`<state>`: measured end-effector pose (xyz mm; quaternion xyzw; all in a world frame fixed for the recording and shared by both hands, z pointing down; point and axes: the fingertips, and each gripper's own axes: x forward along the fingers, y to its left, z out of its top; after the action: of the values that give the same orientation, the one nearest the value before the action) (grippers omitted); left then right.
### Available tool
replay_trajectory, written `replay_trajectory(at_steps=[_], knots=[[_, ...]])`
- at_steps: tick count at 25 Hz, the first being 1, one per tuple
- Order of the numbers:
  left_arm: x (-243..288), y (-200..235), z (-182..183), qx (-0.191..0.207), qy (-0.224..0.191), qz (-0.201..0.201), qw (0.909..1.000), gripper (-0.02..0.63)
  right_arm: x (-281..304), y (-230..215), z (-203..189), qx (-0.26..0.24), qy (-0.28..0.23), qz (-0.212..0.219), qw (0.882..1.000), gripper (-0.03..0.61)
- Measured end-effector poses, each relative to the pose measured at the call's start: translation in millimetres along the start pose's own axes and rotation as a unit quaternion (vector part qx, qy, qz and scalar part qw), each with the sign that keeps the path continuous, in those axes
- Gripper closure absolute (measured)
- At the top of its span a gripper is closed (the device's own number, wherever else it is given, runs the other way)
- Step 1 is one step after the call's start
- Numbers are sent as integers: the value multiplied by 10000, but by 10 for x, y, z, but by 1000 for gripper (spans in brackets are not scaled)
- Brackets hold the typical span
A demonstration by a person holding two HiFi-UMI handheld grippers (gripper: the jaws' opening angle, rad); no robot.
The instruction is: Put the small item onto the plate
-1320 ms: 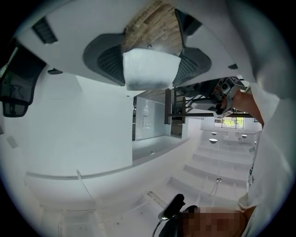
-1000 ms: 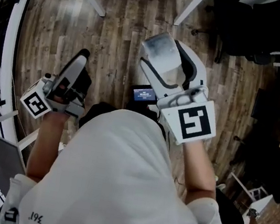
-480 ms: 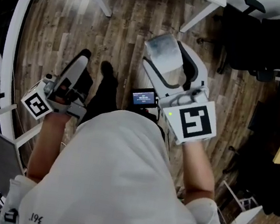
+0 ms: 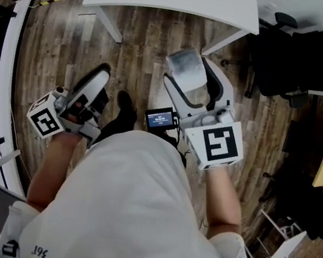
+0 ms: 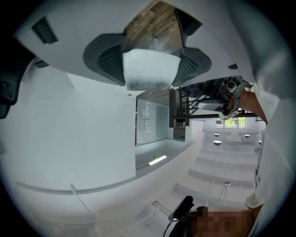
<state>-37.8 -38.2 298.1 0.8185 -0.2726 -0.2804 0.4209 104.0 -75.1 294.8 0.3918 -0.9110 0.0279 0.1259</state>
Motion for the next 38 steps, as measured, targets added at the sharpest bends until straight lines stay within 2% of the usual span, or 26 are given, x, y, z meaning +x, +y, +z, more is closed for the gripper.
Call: replay_trajectory(at_steps=[5,9,13,18,23,30,34,38], knots=[[-42,278,531,-38,297,-52,9995,471,650,23,169,60,134,-257,9996,253],[-124,477,797,-104,511,-106,9986,471,1051,39,253,61,244,-455,9986,253],[-97,694,950,-27,756,65,9971,471,1322,-58,266,13,336,-559,9979,253],[12,838,994,-75,904,84,9958,471,1554,-269,272,26,418,-664,9969,253],[114,1108,1062,49,952,314,9950,471,1869,-490,184,-2,451,-525,9976,253],[548,1521,1446,220,609,760,9950,471,2443,-1011,73,-126,636,-157,9978,253],[920,1737,1534,460,756,1061,9904,471,2723,-1378,123,-232,680,22,9974,253],[1288,1919,1533,416,782,1190,9889,471,2954,-1727,62,-239,783,214,9964,253]])
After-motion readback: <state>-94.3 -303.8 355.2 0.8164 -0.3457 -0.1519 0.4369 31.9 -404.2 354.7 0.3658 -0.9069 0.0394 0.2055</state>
